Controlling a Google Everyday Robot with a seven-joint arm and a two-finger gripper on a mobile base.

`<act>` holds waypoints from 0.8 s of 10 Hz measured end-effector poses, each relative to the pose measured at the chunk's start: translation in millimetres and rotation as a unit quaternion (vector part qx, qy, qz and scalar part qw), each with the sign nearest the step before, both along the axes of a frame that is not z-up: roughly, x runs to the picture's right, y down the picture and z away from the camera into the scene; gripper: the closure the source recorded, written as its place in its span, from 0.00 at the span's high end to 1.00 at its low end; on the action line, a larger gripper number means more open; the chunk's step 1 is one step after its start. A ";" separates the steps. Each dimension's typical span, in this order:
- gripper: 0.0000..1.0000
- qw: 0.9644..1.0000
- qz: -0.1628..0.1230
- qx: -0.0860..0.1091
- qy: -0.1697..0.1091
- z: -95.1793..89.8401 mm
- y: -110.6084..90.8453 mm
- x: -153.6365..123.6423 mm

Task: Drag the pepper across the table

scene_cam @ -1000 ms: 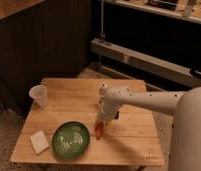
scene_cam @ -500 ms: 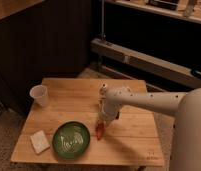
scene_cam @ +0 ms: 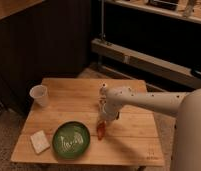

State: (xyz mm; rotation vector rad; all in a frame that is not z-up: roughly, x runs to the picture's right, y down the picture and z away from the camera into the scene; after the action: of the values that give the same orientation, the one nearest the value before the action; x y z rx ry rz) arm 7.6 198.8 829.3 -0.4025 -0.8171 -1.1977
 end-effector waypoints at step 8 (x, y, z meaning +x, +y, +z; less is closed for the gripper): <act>0.00 1.000 -0.006 0.004 -0.005 -3.0 1.0 2.8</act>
State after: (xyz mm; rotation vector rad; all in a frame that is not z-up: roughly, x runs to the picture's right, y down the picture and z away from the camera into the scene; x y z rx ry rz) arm 10.5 199.8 826.3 -0.3960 -0.8185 -1.2152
